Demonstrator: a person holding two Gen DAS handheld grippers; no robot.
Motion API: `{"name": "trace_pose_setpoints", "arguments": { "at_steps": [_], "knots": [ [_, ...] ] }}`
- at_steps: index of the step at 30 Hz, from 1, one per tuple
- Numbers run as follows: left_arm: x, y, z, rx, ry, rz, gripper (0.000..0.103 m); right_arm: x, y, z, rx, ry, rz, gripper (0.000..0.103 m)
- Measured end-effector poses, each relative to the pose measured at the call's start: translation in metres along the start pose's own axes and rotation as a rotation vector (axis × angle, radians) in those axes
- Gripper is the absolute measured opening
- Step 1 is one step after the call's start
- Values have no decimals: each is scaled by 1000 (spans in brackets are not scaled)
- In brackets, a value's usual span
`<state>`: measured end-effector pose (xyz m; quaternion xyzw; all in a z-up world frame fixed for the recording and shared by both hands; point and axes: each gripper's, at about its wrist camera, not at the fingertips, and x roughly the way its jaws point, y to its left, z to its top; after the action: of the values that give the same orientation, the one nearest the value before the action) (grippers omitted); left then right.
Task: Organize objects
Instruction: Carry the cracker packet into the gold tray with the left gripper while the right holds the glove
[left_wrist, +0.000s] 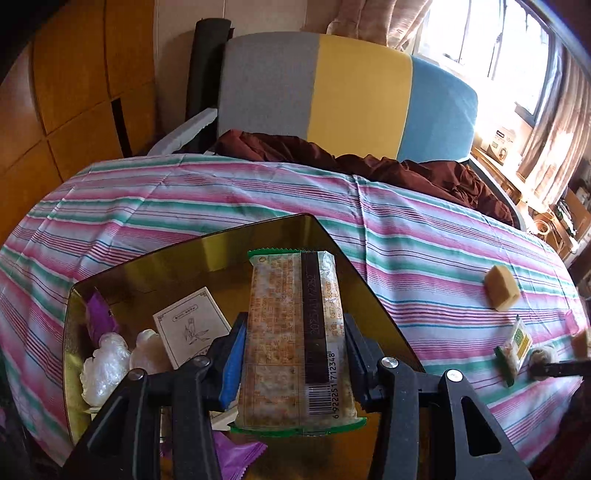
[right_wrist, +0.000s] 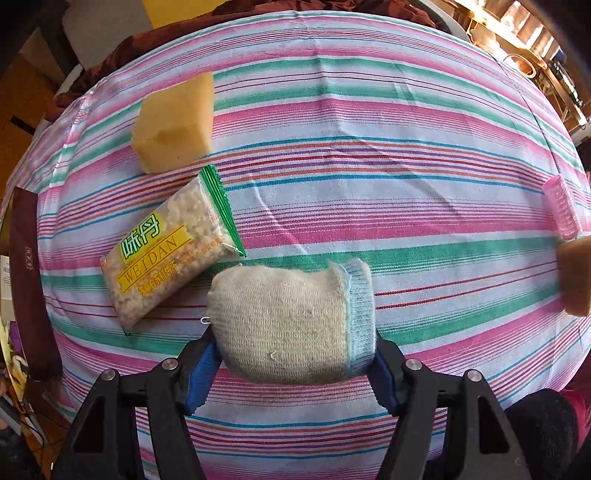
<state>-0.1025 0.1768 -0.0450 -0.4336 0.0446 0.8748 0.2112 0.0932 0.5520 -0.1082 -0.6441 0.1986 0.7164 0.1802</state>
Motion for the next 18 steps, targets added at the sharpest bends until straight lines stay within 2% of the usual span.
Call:
{"name": "trace_pose_setpoints", "arguments": {
  "at_steps": [4,6,9,16,18],
  "knots": [
    [21,15,12,-77,65,-31,48,1,2,-2,-10,4,-14,69],
    [28,18,19,-93,77,-31,48,8,17,8,-10,9,-15,69],
    [40,24,26,-129,102,-45,48,8,17,8,-17,14,-23,69],
    [62,25,34,-164,153,-28,48,10,22,11,-13,23,-18,70],
    [67,22,35,-152,163,-1,48,9,22,11,-12,23,-16,70]
  ]
}}
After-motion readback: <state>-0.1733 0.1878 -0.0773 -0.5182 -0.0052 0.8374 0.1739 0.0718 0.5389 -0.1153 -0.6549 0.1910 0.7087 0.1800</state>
